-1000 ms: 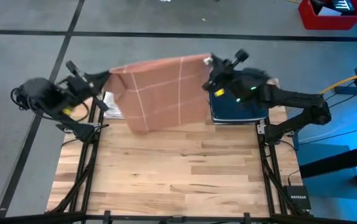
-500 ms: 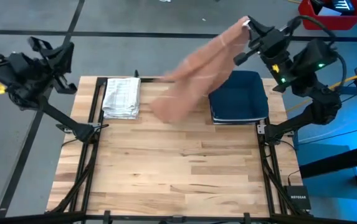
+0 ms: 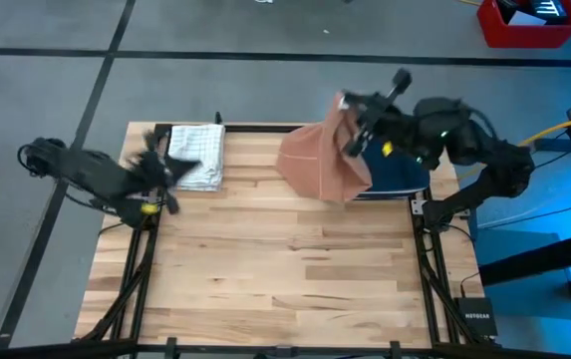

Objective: Fold towel
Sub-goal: Fold the brown towel on the table

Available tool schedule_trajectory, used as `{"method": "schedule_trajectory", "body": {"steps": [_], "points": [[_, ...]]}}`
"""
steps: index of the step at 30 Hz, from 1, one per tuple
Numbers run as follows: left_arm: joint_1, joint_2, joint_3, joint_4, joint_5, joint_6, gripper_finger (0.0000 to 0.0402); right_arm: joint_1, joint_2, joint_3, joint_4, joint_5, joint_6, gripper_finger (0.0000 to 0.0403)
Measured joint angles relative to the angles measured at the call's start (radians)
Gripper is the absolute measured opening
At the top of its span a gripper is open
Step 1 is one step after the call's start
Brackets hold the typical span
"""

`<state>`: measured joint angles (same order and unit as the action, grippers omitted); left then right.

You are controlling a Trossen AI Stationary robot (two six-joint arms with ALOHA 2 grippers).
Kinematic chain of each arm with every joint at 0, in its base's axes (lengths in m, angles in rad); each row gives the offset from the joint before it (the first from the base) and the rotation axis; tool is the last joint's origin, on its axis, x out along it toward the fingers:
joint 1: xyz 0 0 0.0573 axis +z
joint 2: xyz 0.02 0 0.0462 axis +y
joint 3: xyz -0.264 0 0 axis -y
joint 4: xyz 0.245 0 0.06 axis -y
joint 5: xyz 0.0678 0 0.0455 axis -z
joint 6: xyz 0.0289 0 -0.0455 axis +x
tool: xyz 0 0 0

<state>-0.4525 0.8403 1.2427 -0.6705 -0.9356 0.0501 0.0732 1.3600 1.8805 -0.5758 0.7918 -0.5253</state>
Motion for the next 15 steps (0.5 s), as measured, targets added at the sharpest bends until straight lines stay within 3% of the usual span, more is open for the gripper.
{"method": "schedule_trajectory", "body": {"steps": [4, 7, 15], "points": [[-0.017, 0.014, -0.202, -0.018, -0.003, -0.221, 0.0, 0.073, 0.033, 0.0, -0.052, 0.0, 0.05, 0.0005], [-0.023, 0.05, -0.338, 0.069, 0.008, -0.332, 0.0, 0.121, 0.066, 0.0, -0.052, -0.001, 0.068, 0.0005], [-0.031, 0.212, -0.498, 0.437, 0.119, -0.419, 0.0, 0.2, 0.157, 0.001, -0.056, -0.052, 0.135, 0.0005]]}}
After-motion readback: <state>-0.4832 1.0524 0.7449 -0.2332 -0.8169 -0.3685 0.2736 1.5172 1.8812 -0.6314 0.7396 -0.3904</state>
